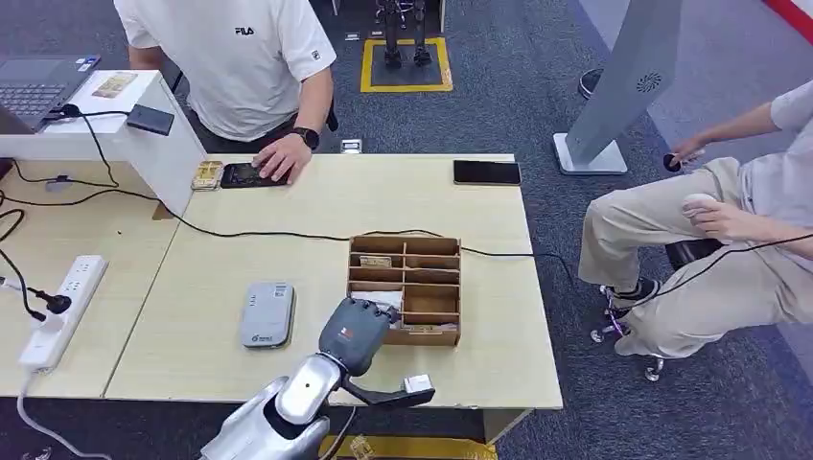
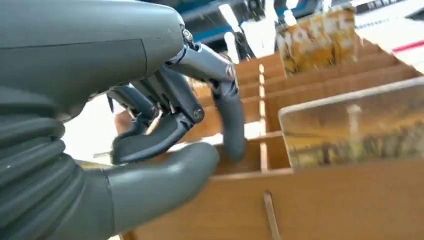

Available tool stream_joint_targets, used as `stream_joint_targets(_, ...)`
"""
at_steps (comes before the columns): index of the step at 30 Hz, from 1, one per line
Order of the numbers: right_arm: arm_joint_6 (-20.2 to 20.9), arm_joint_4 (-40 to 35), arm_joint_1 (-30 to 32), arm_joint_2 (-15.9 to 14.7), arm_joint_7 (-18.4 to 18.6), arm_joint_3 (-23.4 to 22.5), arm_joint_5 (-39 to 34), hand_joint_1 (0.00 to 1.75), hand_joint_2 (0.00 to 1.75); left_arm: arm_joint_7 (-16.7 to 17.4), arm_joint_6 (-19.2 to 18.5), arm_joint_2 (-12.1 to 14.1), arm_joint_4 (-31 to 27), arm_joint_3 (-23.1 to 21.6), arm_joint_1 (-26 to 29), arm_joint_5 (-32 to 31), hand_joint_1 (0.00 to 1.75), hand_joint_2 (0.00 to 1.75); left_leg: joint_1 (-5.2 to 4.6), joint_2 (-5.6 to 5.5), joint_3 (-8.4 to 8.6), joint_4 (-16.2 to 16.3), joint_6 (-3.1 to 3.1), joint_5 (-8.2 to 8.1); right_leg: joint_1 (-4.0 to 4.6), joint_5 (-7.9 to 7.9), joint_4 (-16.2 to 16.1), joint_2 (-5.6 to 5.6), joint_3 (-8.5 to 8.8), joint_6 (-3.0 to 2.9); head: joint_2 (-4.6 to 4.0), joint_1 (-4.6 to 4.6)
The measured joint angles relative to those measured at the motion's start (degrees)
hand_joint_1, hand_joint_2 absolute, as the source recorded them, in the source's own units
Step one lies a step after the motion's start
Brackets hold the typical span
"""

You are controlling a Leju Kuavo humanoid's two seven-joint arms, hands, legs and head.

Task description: Pass the card to the sensor for recognition and then transmit it.

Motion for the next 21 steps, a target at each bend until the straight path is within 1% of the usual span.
stream_joint_targets(3,-0.39,0.11,0.0,-0.02,-0.33,0.0,0.0,0.0,0.0,0.74,4.72,0.0,0.33,0.0,0.57,-1.55,0.0,1.75,0.0,0.0,-0.01,0.0,0.0,0.0,0.0,0.0,0.0,0.0,0.0,0.0,0.0,0.0)
stream_joint_targets(6,-1.03,0.59,-0.01,-0.2,-0.59,0.02,0.0,0.0,0.0,1.42,10.67,-0.04,0.39,0.0,1.24,-3.63,0.0,1.75,0.0,-0.01,-0.02,0.0,0.0,0.0,0.0,0.0,0.0,-0.01,0.0,0.0,0.0,0.0)
stream_joint_targets(8,-1.42,1.03,-0.02,-0.37,-0.72,0.09,0.0,0.0,0.0,1.75,13.22,-0.04,0.39,0.0,1.57,-4.98,0.0,1.75,0.0,-0.01,-0.03,0.0,0.0,0.0,0.0,0.0,0.0,-0.01,0.0,0.0,0.0,0.0)
stream_joint_targets(11,-2.08,1.75,-0.03,-0.68,-0.98,0.3,0.0,0.0,0.0,1.81,16.77,-0.2,0.39,0.39,2.16,-5.37,0.0,1.75,0.0,-0.01,-0.02,0.0,0.0,0.0,0.0,0.0,0.0,-0.01,0.0,0.0,0.0,0.0)
stream_joint_targets(15,-2.78,2.82,-0.08,-1.11,-1.16,0.72,0.0,0.0,0.0,1.72,19.64,-0.68,0.37,1.62,3.02,-5.61,0.0,1.75,-0.01,-0.01,-0.02,0.0,0.0,0.0,-0.01,0.0,0.0,-0.02,0.0,0.0,0.0,0.0)
stream_joint_targets(19,-2.99,3.74,-0.17,-1.6,-1.31,1.03,0.0,0.0,0.0,1.33,21.5,-1.16,0.37,2.62,3.7,-5.75,0.0,1.75,0.0,-0.01,-0.02,0.0,0.0,0.0,0.0,0.0,0.0,-0.02,0.0,0.0,0.0,0.0)
stream_joint_targets(21,-3.26,4.24,-0.26,-1.84,-1.33,1.14,0.0,0.0,0.0,1.09,21.74,-1.42,0.15,3.21,4.07,-5.75,0.0,1.75,0.0,-0.01,-0.02,0.0,0.0,0.0,0.0,0.0,0.0,-0.02,0.0,0.0,0.0,0.0)
